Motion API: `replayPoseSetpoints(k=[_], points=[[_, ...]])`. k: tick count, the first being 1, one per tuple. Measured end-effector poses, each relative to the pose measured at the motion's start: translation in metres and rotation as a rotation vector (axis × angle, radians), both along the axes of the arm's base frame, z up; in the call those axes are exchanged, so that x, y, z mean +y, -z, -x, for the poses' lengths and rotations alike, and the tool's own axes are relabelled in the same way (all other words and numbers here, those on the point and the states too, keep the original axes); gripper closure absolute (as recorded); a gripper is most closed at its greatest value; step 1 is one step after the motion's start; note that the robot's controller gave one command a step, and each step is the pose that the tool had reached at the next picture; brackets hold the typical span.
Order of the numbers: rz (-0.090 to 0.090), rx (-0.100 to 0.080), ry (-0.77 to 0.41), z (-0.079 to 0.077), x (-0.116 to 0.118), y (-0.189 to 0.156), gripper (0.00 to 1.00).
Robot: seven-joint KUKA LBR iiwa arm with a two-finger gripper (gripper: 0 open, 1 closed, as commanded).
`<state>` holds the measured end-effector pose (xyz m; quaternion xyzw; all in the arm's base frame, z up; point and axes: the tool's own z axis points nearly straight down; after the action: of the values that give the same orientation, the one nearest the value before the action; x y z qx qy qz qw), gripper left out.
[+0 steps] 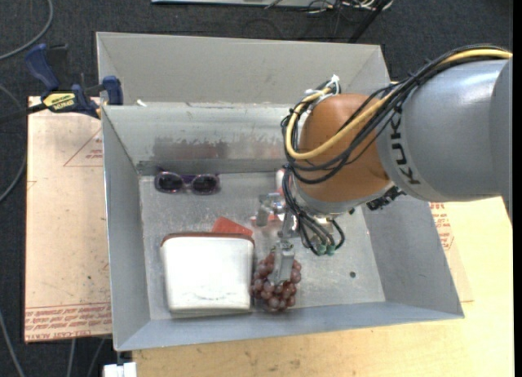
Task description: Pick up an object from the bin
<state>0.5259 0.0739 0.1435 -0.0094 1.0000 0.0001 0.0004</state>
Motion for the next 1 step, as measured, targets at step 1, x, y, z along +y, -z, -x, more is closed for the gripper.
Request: replayPoseSetpoints(k=[1], points=[[-0.004, -0.002, 0.002, -0.0073, -0.0190, 0.0164, 0.00]])
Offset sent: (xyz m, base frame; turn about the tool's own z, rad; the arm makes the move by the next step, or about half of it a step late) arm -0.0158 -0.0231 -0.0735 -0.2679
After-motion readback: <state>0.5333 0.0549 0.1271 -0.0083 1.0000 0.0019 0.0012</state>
